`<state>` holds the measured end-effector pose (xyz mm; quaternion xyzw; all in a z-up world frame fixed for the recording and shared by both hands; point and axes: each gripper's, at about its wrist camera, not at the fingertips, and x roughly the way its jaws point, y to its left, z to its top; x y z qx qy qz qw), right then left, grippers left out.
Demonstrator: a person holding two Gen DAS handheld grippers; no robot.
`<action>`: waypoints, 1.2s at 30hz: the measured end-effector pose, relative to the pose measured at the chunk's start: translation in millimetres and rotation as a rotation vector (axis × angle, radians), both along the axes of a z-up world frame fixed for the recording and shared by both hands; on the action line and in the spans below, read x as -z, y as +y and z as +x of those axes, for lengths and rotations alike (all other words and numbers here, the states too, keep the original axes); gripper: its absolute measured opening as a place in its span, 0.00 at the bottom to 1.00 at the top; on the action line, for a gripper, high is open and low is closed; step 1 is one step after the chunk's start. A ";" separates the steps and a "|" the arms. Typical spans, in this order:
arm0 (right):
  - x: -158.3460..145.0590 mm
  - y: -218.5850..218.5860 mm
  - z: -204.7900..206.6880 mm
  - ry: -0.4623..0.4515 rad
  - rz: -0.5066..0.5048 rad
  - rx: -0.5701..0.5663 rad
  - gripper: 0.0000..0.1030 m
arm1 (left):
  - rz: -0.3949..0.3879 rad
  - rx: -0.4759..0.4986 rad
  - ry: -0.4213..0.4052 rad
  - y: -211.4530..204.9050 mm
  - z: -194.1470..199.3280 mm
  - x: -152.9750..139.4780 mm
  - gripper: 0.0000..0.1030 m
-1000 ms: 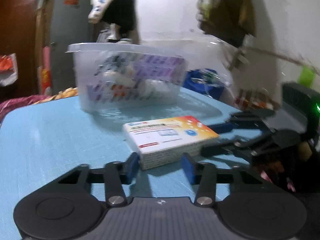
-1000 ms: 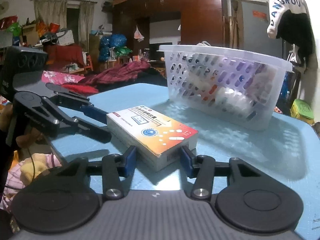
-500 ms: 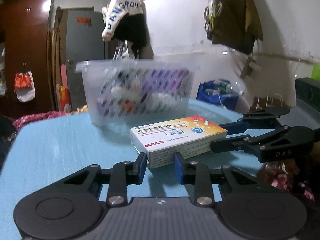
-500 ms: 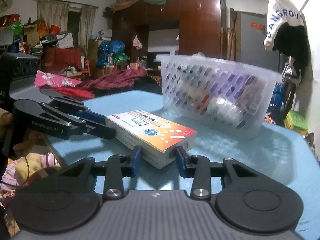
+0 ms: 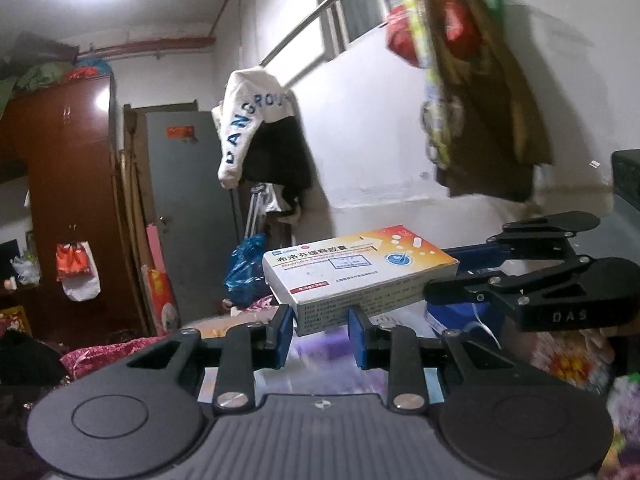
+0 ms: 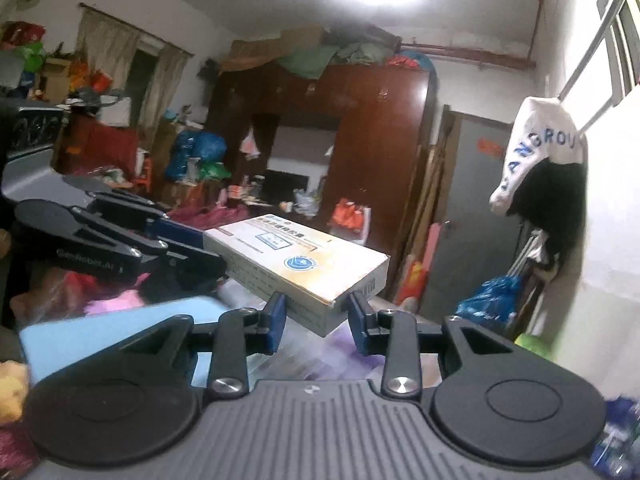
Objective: Organize objects
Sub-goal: 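Lower the medicine box into the basket and open both tools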
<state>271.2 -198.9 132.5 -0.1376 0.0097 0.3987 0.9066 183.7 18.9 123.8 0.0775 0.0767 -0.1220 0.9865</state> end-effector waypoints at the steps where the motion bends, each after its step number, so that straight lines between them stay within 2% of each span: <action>1: -8.2 3.6 13.7 0.005 -0.007 0.013 0.35 | -0.002 -0.012 0.013 -2.6 17.2 -5.2 0.33; 5: -19.1 18.3 73.9 0.083 -0.022 0.034 0.34 | -0.006 -0.052 0.091 -4.8 72.7 -6.8 0.33; 10: -0.7 32.5 119.9 0.196 -0.036 0.052 0.33 | -0.023 -0.100 0.186 -0.8 117.4 15.3 0.35; 11: 4.8 34.2 125.8 0.219 -0.036 0.050 0.33 | -0.018 -0.119 0.193 -0.5 122.9 19.6 0.40; 13: 14.2 36.4 137.2 0.289 -0.037 0.035 0.34 | 0.014 -0.163 0.200 -1.3 133.2 31.0 0.57; 14: 19.7 39.4 141.3 0.311 -0.043 0.042 0.37 | 0.024 -0.202 0.209 -0.5 137.6 37.1 0.71; 15: 24.5 37.7 141.1 0.305 -0.037 0.071 0.53 | 0.035 -0.242 0.208 0.0 137.9 41.3 0.77; 16: 28.8 35.7 139.3 0.304 -0.028 0.100 0.64 | 0.056 -0.264 0.201 -0.3 135.5 43.5 0.77; 17: 31.9 30.7 136.5 0.317 -0.005 0.105 0.85 | 0.076 -0.275 0.189 0.2 130.0 43.8 0.79; 18: 33.5 24.9 132.1 0.333 0.032 0.097 0.98 | 0.087 -0.284 0.182 1.3 123.9 43.7 0.85; 19: 32.1 19.1 128.2 0.337 0.068 0.088 1.00 | 0.083 -0.286 0.181 4.0 117.7 41.6 0.88; 20: 29.7 12.9 124.0 0.333 0.100 0.080 1.00 | 0.067 -0.280 0.183 6.9 112.7 38.5 0.93; 22: 22.0 2.4 115.5 0.331 0.135 0.070 1.00 | 0.041 -0.266 0.208 11.1 104.7 31.0 0.94; 25: 5.8 -3.1 104.7 0.307 0.137 0.097 1.00 | 0.042 -0.270 0.179 11.9 84.8 19.3 0.94; 28: -8.8 -6.0 98.7 0.304 0.134 0.086 1.00 | 0.000 -0.247 0.208 16.1 70.4 5.4 0.94; 31: -21.4 -7.0 92.5 0.340 0.114 0.121 1.00 | 0.026 -0.250 0.223 12.2 50.2 -10.3 0.94; 36: -31.1 -7.4 71.0 0.318 0.062 0.224 1.00 | 0.088 -0.285 0.259 7.0 12.0 -35.7 0.94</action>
